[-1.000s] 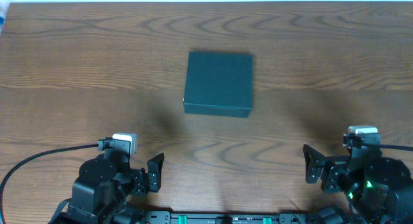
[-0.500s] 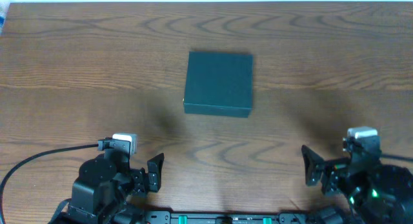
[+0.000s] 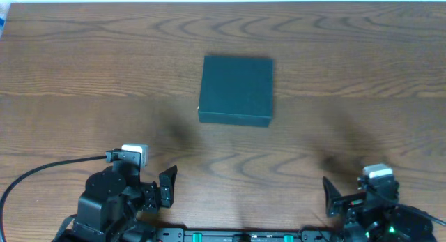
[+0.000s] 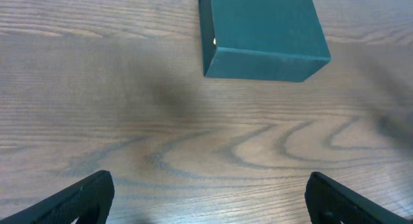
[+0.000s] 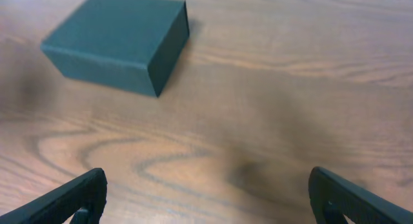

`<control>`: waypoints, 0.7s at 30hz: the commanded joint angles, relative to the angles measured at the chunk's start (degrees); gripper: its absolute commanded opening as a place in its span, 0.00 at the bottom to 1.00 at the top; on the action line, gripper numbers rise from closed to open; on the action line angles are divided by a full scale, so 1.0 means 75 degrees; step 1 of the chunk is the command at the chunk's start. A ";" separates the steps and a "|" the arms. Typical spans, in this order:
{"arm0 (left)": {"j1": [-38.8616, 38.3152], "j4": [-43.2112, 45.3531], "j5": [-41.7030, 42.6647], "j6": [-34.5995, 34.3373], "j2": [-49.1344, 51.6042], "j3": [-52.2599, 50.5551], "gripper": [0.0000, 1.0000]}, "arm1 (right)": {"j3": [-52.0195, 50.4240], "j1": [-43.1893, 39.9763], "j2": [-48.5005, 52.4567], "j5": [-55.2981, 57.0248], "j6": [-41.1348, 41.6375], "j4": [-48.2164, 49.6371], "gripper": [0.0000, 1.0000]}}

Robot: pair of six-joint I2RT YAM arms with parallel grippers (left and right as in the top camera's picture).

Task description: Pack container

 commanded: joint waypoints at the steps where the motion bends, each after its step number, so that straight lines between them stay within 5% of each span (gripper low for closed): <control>1: 0.0000 -0.0006 0.0079 0.0087 -0.0023 0.0082 0.96 | -0.0385 -0.0189 -0.0291 -0.0224 -0.0312 0.0099 0.99; 21: 0.0000 -0.0006 0.0079 0.0087 -0.0023 0.0082 0.95 | -0.1699 -0.0169 -0.0705 0.0093 -0.0312 0.0466 0.99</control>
